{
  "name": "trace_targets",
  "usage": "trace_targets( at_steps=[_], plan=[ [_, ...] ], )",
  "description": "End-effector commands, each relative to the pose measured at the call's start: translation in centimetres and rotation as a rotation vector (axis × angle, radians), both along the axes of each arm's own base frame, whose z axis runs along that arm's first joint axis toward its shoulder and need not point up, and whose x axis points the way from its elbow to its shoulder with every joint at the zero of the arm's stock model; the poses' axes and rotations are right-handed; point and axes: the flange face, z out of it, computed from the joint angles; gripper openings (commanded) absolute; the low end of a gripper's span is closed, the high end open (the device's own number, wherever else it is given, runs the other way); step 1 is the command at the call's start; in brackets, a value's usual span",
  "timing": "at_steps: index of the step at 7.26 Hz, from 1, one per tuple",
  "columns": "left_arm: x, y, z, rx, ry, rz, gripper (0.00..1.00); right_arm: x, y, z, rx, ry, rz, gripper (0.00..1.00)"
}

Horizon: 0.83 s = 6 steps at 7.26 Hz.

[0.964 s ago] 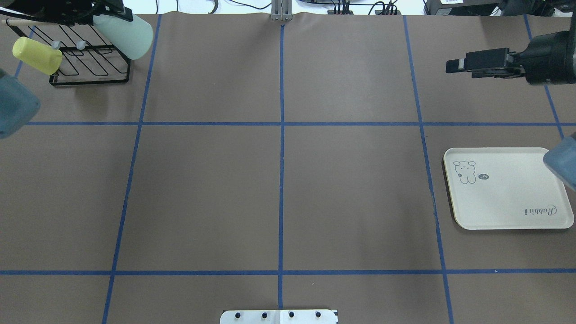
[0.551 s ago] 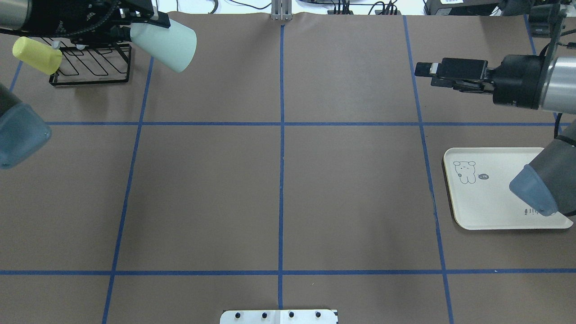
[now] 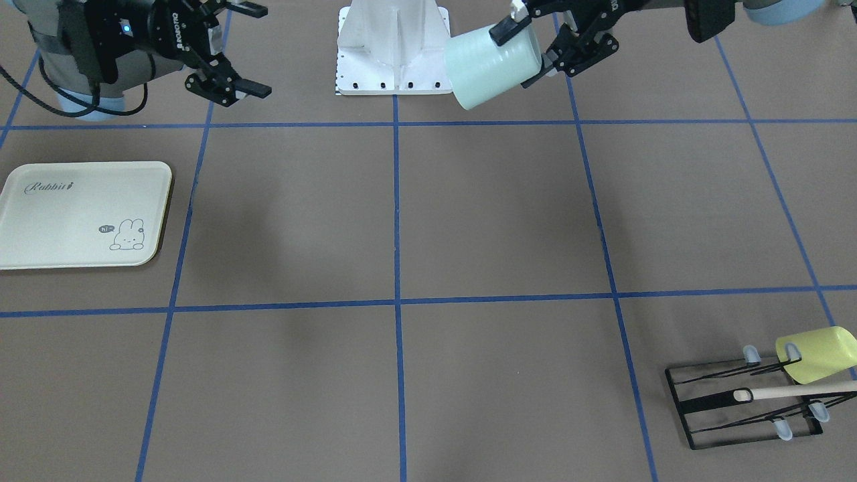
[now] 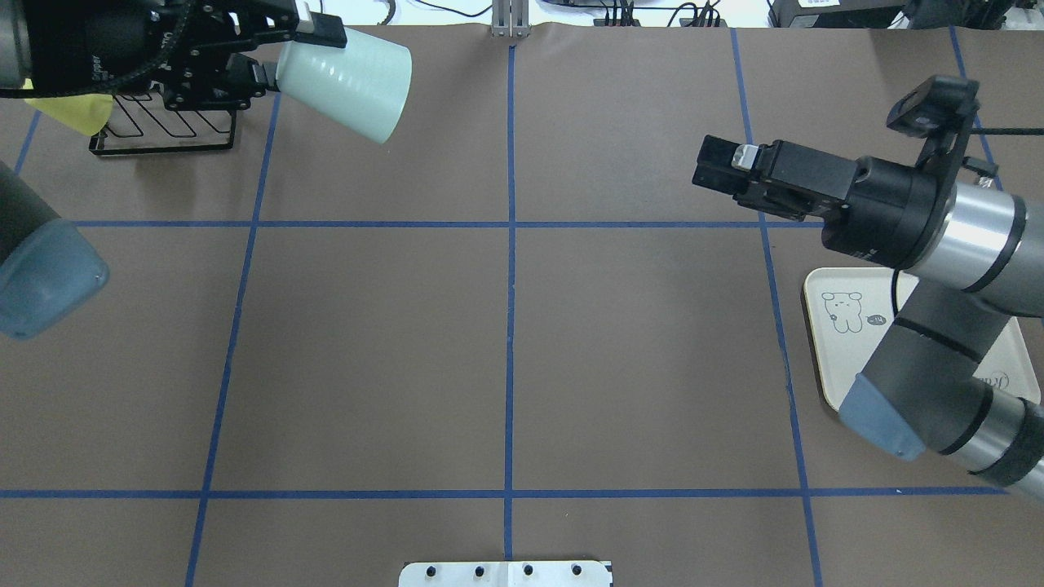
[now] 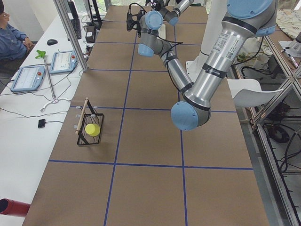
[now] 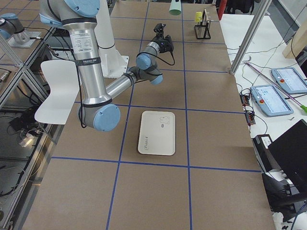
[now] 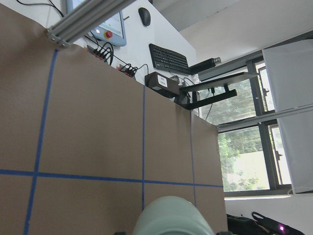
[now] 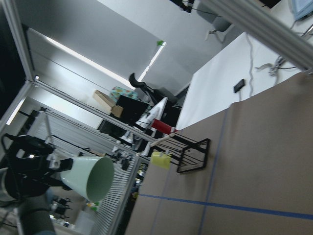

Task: Left arm grabs green cup and hands to right arm on tray

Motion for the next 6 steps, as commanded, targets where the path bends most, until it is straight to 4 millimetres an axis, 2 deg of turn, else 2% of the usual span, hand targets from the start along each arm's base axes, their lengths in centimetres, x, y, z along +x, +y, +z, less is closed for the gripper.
trace_targets(
  at_steps=[1, 2, 3, 4, 6],
  plan=[
    [1.9, 2.0, -2.1, 0.006, 0.065, 0.072, 0.0, -3.8, 3.5, -4.9, -0.004, -0.202, -0.052, 1.0],
    [1.9, 2.1, -2.2, -0.015, 0.077, 0.083, 0.0, -4.5, 4.0, -6.5, -0.007, -0.247, -0.06, 1.0],
    [2.3, 2.7, -3.0, -0.007, 0.097, 0.103, 0.0, -4.8, 4.3, -7.3, -0.011, -0.268, -0.061, 1.0],
    [2.6, 3.9, -3.5, -0.003, 0.116, 0.128, 0.0, -4.7, 4.2, -7.6, -0.012, -0.277, -0.058, 1.0],
    [3.0, 4.9, -3.8, 0.002, 0.127, 0.152, 0.0, -4.7, 4.3, -7.8, -0.012, -0.283, -0.058, 1.0]
  ],
)
